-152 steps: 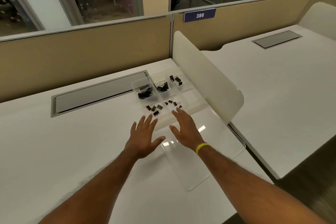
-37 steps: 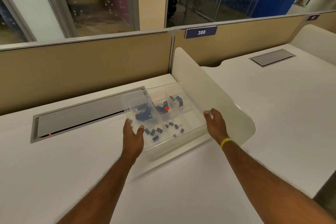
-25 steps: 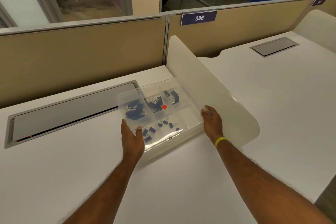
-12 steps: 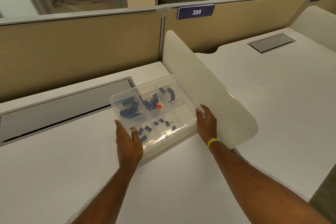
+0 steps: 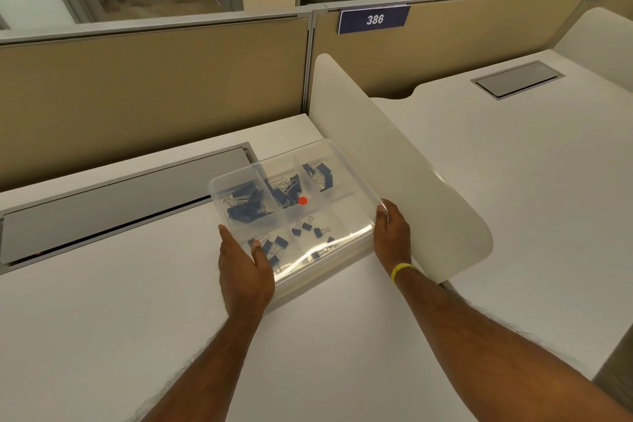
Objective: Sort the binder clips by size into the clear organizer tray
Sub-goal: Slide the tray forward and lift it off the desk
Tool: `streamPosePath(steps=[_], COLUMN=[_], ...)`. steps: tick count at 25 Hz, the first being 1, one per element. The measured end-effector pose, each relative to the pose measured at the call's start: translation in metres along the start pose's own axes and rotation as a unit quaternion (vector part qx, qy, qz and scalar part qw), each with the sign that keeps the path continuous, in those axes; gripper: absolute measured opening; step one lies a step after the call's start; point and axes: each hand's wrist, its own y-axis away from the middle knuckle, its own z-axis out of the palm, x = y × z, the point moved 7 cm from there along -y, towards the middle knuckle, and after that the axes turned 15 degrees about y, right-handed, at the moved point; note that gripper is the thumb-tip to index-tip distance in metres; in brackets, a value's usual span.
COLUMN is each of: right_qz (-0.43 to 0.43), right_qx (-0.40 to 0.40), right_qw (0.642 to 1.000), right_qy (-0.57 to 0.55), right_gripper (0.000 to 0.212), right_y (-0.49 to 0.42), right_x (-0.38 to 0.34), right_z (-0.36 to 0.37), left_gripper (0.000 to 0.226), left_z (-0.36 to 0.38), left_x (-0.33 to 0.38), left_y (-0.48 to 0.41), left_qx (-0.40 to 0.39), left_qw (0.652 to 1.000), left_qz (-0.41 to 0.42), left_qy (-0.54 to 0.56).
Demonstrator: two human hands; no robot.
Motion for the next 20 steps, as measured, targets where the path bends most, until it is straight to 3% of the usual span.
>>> streamPosePath(steps=[5,9,12,15,18,20], right_qz=[-0.022,-0.127,-0.217,-0.215,-0.235,-0.253], right_qx=[0.018,0.078,-0.025,-0.157,-0.185,-0.195], right_qw=[0.997,0.974,0.963,0.942,0.919,0.901], right_qy=[0.072,0.168,0.156,0.202,0.257,0.293], right_gripper=[0.040,0.037,0.042,0.057,0.067,0.072], right_y=[0.008,0.004,-0.026,-0.061,-0.084,-0.090], right_x=[-0.006,-0.036,-0.079,-0.101,-0.108,-0.109], right_z=[-0.007,-0.016,0.006,0.048,0.073,0.083], left_gripper=[0.076,0.086,0.079,0.077,0.090,0.101], left_z=[-0.006,-0.015,-0.010,0.011,0.024,0.025], left_x=[-0.002,0.001,0.030,0.047,0.038,0.031], left_y=[-0.005,-0.012,-0.033,-0.064,-0.091,-0.098], left_qx=[-0.005,-0.040,-0.053,-0.103,-0.145,-0.148], left_qw=[0.998,0.992,0.978,0.951,0.904,0.894], left_qz=[0.002,0.037,0.124,0.144,0.133,0.127], left_qy=[-0.061,-0.111,-0.156,-0.254,-0.381,-0.404])
